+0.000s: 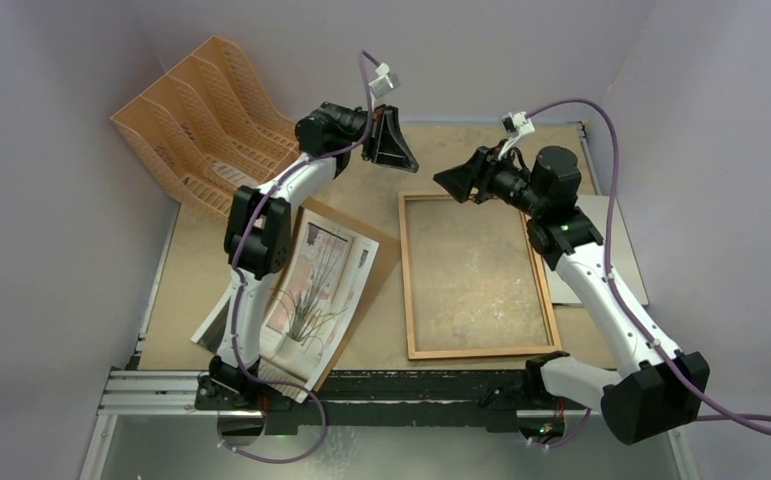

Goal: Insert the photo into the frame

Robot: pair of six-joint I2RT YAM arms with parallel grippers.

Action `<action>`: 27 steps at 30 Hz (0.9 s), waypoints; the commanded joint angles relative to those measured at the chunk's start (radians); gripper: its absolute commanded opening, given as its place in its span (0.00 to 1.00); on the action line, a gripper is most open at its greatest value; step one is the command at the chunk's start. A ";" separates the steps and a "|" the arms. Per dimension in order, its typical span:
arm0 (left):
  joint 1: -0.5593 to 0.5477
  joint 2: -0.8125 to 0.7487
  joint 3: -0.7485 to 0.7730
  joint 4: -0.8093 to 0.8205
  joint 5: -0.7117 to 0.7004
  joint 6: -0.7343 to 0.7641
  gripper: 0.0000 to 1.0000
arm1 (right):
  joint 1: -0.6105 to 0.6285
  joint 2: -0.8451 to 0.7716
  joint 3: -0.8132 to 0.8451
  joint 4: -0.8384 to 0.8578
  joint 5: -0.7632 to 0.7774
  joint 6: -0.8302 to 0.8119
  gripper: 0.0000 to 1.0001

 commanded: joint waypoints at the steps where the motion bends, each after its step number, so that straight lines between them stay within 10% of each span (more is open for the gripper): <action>1: -0.003 -0.039 0.104 0.073 -0.053 0.106 0.00 | 0.001 -0.057 0.076 0.014 0.107 -0.006 0.69; 14: 0.051 -0.146 0.331 -1.218 -0.470 1.198 0.00 | 0.001 -0.179 0.131 0.023 0.472 0.024 0.86; 27: 0.054 -0.336 0.206 -1.298 -1.390 1.334 0.00 | 0.002 -0.192 0.072 -0.063 0.513 0.089 0.78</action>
